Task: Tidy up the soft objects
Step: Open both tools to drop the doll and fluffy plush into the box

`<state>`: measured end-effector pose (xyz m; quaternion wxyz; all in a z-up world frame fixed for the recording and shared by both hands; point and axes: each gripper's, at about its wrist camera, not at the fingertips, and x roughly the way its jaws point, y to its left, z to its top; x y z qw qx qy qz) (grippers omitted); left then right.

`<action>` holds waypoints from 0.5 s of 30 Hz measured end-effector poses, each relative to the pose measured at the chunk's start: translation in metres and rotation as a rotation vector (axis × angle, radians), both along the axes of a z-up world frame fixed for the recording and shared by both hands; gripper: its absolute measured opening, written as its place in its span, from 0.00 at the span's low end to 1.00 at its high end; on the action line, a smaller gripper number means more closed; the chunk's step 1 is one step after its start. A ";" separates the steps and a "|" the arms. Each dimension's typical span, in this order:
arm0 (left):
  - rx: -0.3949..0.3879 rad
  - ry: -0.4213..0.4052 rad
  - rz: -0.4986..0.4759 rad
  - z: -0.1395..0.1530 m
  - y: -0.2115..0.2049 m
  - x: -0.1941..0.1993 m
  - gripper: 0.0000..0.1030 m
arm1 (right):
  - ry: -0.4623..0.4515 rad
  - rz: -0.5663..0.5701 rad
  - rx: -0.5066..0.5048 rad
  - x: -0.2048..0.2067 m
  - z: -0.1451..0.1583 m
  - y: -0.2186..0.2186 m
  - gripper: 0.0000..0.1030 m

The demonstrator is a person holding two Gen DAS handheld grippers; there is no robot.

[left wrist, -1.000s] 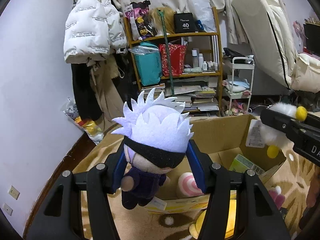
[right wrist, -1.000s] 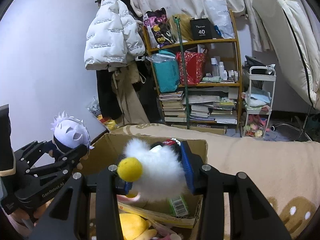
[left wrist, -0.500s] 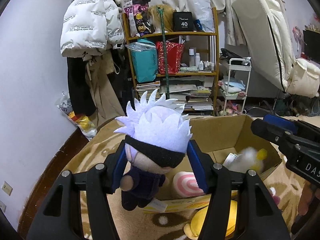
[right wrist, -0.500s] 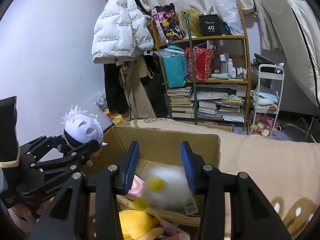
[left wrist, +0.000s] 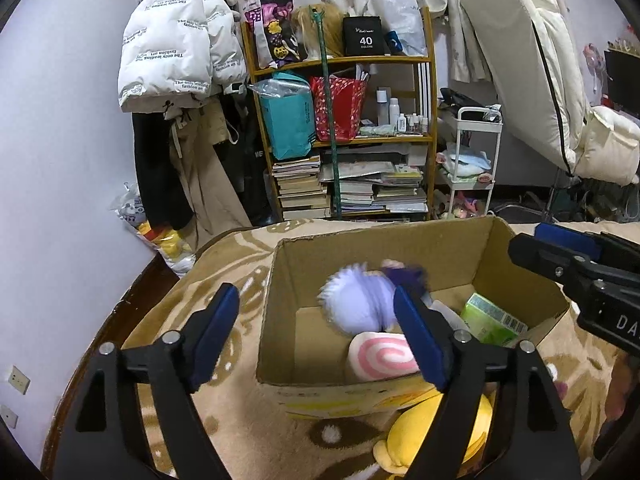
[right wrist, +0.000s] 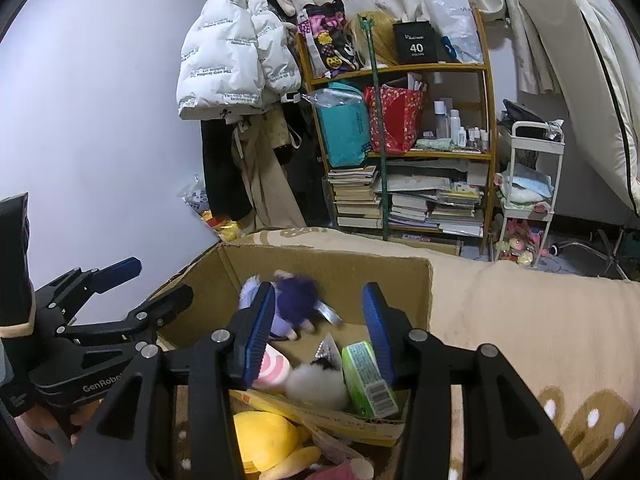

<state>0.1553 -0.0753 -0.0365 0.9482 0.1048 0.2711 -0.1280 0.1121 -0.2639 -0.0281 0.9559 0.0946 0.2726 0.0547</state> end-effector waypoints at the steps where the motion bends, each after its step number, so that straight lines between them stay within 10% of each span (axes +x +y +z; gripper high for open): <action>1: 0.002 0.000 0.003 0.000 0.001 -0.001 0.82 | 0.003 -0.007 0.003 -0.001 0.000 -0.001 0.55; 15: -0.001 0.021 0.037 0.014 0.023 -0.035 0.94 | 0.008 -0.025 -0.006 -0.037 0.019 0.003 0.88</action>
